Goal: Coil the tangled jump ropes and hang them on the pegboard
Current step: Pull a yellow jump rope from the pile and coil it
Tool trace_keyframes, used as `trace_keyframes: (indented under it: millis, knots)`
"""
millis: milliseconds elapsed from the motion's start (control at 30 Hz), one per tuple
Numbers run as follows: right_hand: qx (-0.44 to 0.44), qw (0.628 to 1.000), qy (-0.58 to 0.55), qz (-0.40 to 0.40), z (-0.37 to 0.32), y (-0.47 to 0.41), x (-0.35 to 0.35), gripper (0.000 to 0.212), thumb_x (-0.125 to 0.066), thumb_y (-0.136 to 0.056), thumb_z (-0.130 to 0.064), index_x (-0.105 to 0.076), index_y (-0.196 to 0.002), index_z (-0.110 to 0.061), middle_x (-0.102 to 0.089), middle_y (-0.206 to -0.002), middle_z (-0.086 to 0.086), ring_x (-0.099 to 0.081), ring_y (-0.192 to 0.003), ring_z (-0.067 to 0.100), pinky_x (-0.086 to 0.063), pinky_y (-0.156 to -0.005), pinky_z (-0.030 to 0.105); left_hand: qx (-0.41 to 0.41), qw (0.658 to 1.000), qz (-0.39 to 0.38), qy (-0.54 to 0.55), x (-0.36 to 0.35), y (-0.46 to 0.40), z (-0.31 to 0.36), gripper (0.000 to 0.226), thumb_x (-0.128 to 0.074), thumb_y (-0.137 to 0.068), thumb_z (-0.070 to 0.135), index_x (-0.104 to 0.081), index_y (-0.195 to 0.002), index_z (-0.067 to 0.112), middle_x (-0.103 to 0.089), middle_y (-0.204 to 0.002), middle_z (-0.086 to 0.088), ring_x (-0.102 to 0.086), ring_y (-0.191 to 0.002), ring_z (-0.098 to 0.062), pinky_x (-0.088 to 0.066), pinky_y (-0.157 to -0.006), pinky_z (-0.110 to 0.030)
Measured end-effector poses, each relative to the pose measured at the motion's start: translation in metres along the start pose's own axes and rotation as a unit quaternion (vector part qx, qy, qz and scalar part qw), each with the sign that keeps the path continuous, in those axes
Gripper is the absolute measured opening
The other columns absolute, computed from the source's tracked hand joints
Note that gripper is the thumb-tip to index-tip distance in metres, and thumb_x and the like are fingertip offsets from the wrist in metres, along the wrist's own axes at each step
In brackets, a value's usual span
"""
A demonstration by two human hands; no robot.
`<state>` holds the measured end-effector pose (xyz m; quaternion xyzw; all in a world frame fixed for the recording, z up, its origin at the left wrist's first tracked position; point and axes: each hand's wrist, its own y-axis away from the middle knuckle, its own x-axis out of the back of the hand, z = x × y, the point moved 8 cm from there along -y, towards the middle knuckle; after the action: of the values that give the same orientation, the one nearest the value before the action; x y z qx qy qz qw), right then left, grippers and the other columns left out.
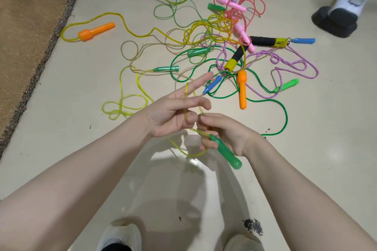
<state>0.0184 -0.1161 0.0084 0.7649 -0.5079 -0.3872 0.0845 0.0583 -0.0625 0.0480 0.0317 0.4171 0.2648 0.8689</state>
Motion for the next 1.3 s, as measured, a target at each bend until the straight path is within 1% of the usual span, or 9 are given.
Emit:
trace_keyframes:
  millis: [167, 267, 400, 567, 667, 867, 1067, 1167, 1300]
  knots:
    - [0.0, 0.864, 0.431, 0.262, -0.01, 0.005, 0.059, 0.037, -0.059, -0.088, -0.021, -0.042, -0.056, -0.014, -0.043, -0.058, 0.005, -0.046, -0.058, 0.02, -0.041, -0.06, 0.028, -0.033, 0.998, 0.005, 0.058, 0.013, 0.001, 0.013, 0.081, -0.082, -0.061, 0.022, -0.041, -0.128, 0.041, -0.07, -0.092, 0.004, -0.032, -0.03, 0.004, -0.027, -0.027, -0.006]
    - [0.004, 0.856, 0.372, 0.359, 0.0, 0.026, 0.095, 0.035, -0.059, -0.086, -0.027, -0.046, -0.058, -0.012, -0.042, -0.056, 0.001, -0.043, -0.057, 0.02, -0.047, -0.063, 0.039, -0.092, 0.986, 0.049, 0.134, 0.027, 0.005, 0.027, 0.078, -0.074, -0.066, 0.013, -0.041, -0.131, 0.039, -0.069, -0.105, -0.001, -0.056, -0.046, -0.002, -0.043, -0.036, -0.01]
    - [-0.111, 0.891, 0.42, 0.132, 0.029, 0.024, 0.053, 0.013, -0.056, -0.09, -0.026, -0.064, -0.086, -0.016, -0.046, -0.053, -0.006, -0.039, -0.04, 0.007, -0.032, -0.044, 0.021, -0.163, 0.942, 0.228, 0.183, 0.065, 0.006, 0.023, 0.063, -0.044, -0.087, 0.005, -0.029, -0.142, 0.032, -0.057, -0.131, -0.013, -0.063, -0.106, -0.034, -0.056, -0.084, -0.041]
    - [-0.169, 0.904, 0.378, -0.102, 0.02, 0.032, -0.023, 0.018, -0.047, -0.096, -0.014, -0.065, -0.096, -0.017, -0.03, -0.05, -0.005, -0.025, -0.039, 0.007, -0.024, -0.038, 0.016, -0.076, 0.923, 0.369, 0.081, 0.095, 0.014, -0.005, 0.048, -0.03, -0.103, 0.026, -0.015, -0.146, 0.039, -0.051, -0.137, -0.009, -0.065, -0.093, -0.035, -0.053, -0.082, -0.044]
    - [-0.043, 0.903, 0.423, -0.065, -0.026, 0.032, -0.033, 0.02, -0.057, -0.09, -0.007, -0.068, -0.081, -0.021, -0.045, -0.052, -0.006, -0.04, -0.042, 0.005, -0.036, -0.045, 0.013, 0.07, 0.945, 0.305, -0.09, 0.075, 0.012, -0.033, 0.043, -0.033, -0.099, 0.04, -0.03, -0.142, 0.034, -0.065, -0.111, -0.007, -0.071, -0.065, -0.025, -0.059, -0.056, -0.03]
    - [0.219, 0.856, 0.326, 0.335, -0.091, 0.043, 0.046, 0.023, -0.061, -0.084, -0.002, -0.065, -0.074, -0.023, -0.054, -0.055, -0.013, -0.047, -0.057, 0.003, -0.045, -0.06, 0.022, 0.209, 0.969, 0.045, -0.122, 0.016, 0.0, -0.053, 0.081, -0.022, -0.078, 0.076, -0.07, -0.092, 0.013, -0.056, -0.053, -0.005, -0.029, -0.022, -0.008, -0.023, -0.03, -0.011]
    - [0.049, 0.948, 0.232, 0.214, -0.016, 0.017, 0.03, 0.014, -0.046, -0.095, -0.012, -0.058, -0.089, -0.007, -0.057, -0.068, 0.008, -0.053, -0.046, 0.014, -0.047, -0.049, 0.023, 0.125, 0.93, -0.31, 0.153, -0.054, 0.005, -0.013, 0.058, -0.056, -0.089, 0.039, -0.042, -0.139, 0.014, -0.056, -0.123, -0.027, -0.066, -0.05, -0.012, -0.04, -0.037, -0.013]
    - [-0.1, 0.945, 0.308, 0.049, 0.025, 0.014, 0.006, 0.015, -0.049, -0.096, -0.023, -0.053, -0.088, -0.012, -0.061, -0.074, 0.006, -0.053, -0.041, 0.014, -0.04, -0.048, 0.023, 0.059, 0.944, -0.198, 0.258, -0.027, -0.006, 0.01, 0.05, -0.05, -0.093, 0.013, -0.038, -0.141, 0.018, -0.048, -0.133, -0.028, -0.07, -0.066, -0.024, -0.049, -0.045, -0.017]
    - [-0.295, 0.866, 0.401, -0.055, 0.047, 0.032, -0.01, 0.022, -0.049, -0.095, -0.024, -0.049, -0.112, -0.01, -0.06, -0.076, 0.012, -0.046, -0.032, 0.013, -0.05, -0.044, 0.024, -0.022, 0.968, 0.236, 0.088, 0.066, 0.001, 0.003, 0.061, -0.044, -0.092, 0.001, -0.03, -0.144, 0.03, -0.053, -0.128, -0.023, -0.071, -0.079, -0.03, -0.06, -0.061, -0.03]
